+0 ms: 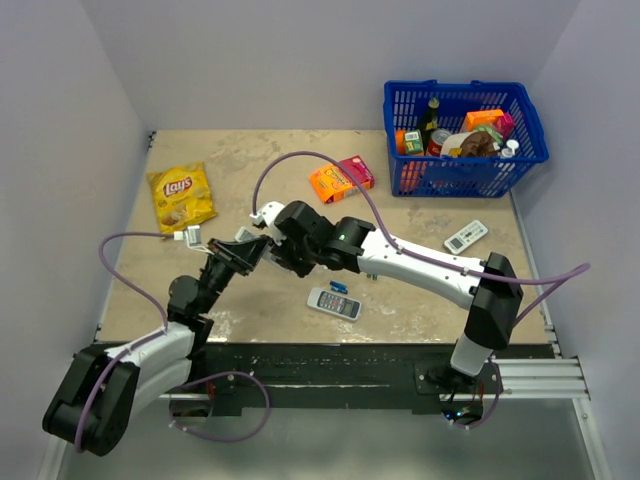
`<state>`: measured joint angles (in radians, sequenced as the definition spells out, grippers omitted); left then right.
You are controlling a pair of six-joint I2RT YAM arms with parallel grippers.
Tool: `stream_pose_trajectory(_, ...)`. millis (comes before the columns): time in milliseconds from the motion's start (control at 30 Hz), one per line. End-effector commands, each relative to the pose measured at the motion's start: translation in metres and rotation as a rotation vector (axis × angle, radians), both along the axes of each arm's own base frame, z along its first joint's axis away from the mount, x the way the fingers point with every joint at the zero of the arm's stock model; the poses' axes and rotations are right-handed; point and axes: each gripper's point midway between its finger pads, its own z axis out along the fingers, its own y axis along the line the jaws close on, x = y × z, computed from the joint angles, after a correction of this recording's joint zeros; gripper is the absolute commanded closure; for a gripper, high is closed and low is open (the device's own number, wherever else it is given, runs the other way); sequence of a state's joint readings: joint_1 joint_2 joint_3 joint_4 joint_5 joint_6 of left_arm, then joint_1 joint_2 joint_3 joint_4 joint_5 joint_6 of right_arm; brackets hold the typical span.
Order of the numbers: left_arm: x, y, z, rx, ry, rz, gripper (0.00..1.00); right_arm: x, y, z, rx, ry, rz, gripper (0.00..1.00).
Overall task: Load the batteries into the remote control
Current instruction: Load the battery into the remote control.
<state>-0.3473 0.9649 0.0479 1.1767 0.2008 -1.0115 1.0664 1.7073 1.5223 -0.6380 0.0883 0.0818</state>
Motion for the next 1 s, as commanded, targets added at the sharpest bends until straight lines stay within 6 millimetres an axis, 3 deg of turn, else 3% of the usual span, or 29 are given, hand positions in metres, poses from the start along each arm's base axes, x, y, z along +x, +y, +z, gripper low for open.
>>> stream_pose_trajectory(0,-0.024,-0.002,-0.022,-0.021,0.024,-0.067,1.0,0.008,0.008,0.021,0.047,-0.047,-0.019,1.0)
stream_pose_trajectory(433,-0.03,-0.014,-0.02,-0.066,0.071,-0.156,1.0,0.009,0.004,0.019,0.027,-0.067,0.003,0.98)
stream_pose_trajectory(967,-0.024,-0.009,-0.022,-0.126,0.139,-0.12,1.0,0.011,-0.008,0.013,-0.037,-0.057,-0.055,0.76)
